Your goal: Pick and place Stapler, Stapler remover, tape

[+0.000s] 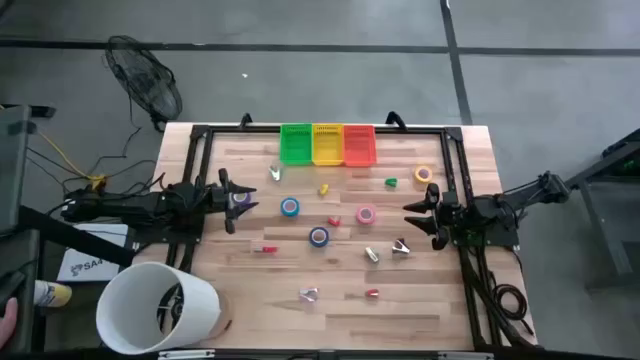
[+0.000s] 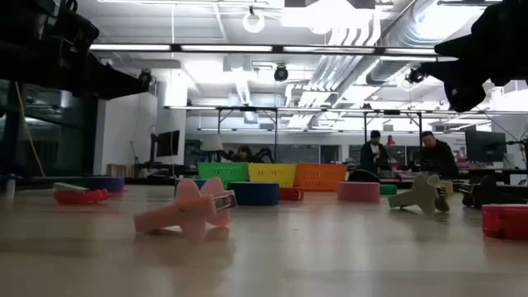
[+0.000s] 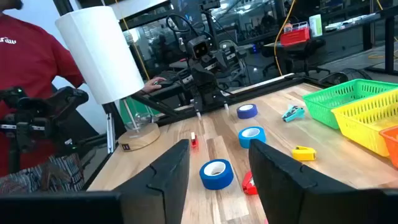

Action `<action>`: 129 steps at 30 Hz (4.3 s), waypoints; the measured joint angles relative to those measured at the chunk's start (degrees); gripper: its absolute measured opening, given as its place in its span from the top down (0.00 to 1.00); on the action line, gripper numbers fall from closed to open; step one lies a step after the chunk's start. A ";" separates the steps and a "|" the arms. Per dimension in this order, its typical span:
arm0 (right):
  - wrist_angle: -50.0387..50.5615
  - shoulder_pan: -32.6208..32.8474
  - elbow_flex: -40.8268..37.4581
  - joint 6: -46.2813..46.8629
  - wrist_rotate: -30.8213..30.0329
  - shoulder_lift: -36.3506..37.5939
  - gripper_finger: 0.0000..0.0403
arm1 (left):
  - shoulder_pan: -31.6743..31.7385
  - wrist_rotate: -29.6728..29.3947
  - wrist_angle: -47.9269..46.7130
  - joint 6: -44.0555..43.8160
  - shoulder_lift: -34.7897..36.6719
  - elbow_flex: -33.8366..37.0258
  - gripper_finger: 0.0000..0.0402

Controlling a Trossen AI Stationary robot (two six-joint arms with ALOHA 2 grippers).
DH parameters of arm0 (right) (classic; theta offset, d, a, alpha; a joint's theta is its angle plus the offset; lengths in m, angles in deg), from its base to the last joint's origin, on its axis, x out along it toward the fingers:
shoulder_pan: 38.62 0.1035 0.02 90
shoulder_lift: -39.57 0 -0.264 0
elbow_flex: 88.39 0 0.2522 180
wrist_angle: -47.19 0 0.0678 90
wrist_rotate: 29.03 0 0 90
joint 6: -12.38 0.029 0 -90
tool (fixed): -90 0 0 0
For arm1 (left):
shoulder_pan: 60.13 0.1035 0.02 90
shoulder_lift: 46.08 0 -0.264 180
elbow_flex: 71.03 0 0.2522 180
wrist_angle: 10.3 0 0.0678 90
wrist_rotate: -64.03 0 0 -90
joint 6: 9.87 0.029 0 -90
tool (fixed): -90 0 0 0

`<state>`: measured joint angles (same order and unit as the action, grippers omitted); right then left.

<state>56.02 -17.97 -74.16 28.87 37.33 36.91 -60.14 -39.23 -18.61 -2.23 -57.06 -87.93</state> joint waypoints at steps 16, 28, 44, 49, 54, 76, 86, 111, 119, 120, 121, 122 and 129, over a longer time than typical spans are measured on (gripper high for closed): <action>0.00 0.00 0.00 0.00 0.00 0.00 0.61 | 0.00 0.05 0.00 -0.02 -0.02 0.00 0.56; 0.00 0.00 0.02 0.00 0.00 0.00 0.61 | 0.00 0.26 -0.01 0.00 -0.01 0.00 0.56; 0.00 0.02 0.01 -1.42 -0.50 0.00 0.61 | 0.00 0.22 -0.02 0.00 -0.02 0.00 0.56; -0.09 0.02 0.00 -3.87 -1.47 0.00 0.61 | 0.00 0.22 -0.01 0.00 -0.01 0.00 0.56; -0.17 0.00 0.00 0.14 -1.38 0.00 0.61 | 0.00 0.20 -0.01 0.00 -0.02 0.00 0.56; -1.72 -0.83 2.47 12.23 -17.03 -0.79 0.61 | 0.00 0.02 -0.02 0.00 -0.01 -0.01 0.56; 13.01 -12.25 15.88 32.85 -28.82 -11.65 0.61 | 0.00 0.05 -0.02 0.00 -0.02 -0.02 0.56; 57.33 -48.12 51.33 16.41 8.97 -42.98 0.61 | 0.00 0.22 -0.02 0.00 0.00 0.00 0.56; 66.72 -55.49 56.44 15.93 13.64 -54.96 0.61 | 0.00 0.20 -0.02 -0.02 0.00 0.00 0.56; 67.86 -56.15 56.63 15.83 13.55 -56.34 0.61 | 0.00 0.20 -0.02 0.00 0.00 0.00 0.56; 68.70 -56.74 56.75 16.05 13.24 -57.64 0.61 | -0.02 0.20 -0.02 0.00 -0.01 0.00 0.56; 69.35 -57.25 56.85 16.46 12.92 -58.72 0.61 | 0.00 0.20 -0.02 -0.01 0.00 -0.01 0.56; 71.09 -59.44 56.85 17.31 12.11 -66.06 0.60 | 0.00 0.17 -0.02 0.00 -0.02 -0.01 0.56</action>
<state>127.11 -77.41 -17.31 46.18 49.44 -29.15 -60.14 -39.06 -18.63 -2.23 -57.08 -87.94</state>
